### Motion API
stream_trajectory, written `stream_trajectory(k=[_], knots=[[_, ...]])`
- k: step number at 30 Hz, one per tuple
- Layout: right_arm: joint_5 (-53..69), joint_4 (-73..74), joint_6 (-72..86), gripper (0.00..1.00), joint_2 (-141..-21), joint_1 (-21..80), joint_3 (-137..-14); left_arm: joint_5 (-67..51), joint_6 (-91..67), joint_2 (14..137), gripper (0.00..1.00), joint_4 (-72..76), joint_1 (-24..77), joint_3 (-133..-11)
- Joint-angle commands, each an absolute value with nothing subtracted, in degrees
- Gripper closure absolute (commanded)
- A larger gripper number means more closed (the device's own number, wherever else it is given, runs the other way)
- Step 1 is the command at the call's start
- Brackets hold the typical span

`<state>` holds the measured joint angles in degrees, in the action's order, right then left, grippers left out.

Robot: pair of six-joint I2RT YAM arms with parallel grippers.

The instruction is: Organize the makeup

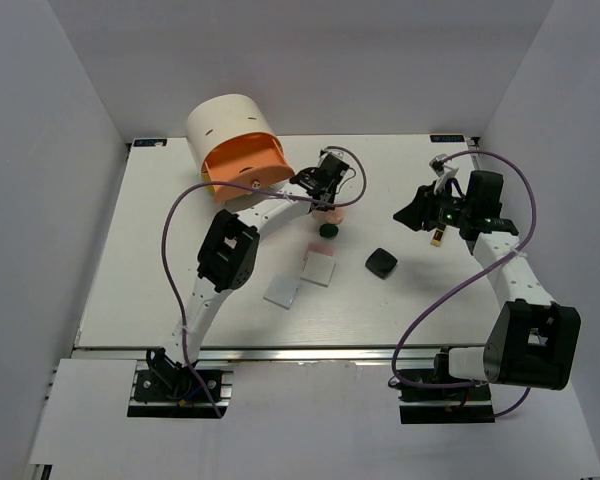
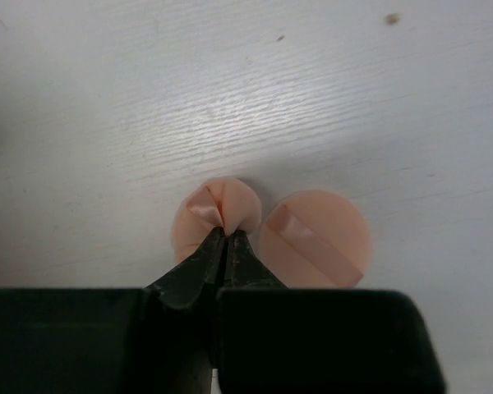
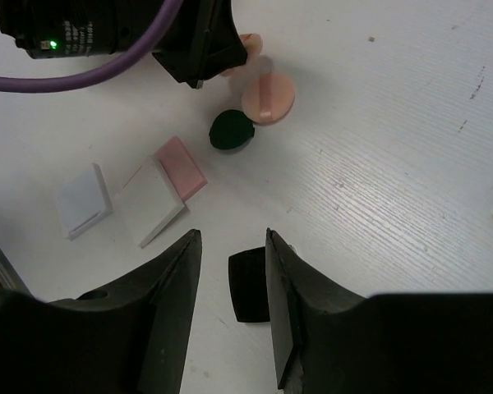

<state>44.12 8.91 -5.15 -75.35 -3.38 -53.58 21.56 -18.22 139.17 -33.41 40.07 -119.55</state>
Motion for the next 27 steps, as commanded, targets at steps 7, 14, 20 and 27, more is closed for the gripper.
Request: stream_trajectory(k=[7,14,20,27], knots=[[44.30,10.28,-6.94,0.57,-73.39,-3.69,-56.87,18.37,-19.15,126.32,1.00,-28.57,42.89,-124.90],[43.59,10.54,-7.29,0.57,-71.54,-3.69,-55.20,18.36,-18.90,118.23,1.00,-26.37,43.59,-122.61],[43.59,11.25,-7.91,0.58,-72.33,-3.60,-56.16,25.57,-17.23,105.22,1.00,-27.15,42.98,-113.92],[44.47,11.60,-8.09,0.57,-73.65,-2.99,-57.22,28.83,-20.82,95.64,1.00,-33.14,36.49,-104.52]])
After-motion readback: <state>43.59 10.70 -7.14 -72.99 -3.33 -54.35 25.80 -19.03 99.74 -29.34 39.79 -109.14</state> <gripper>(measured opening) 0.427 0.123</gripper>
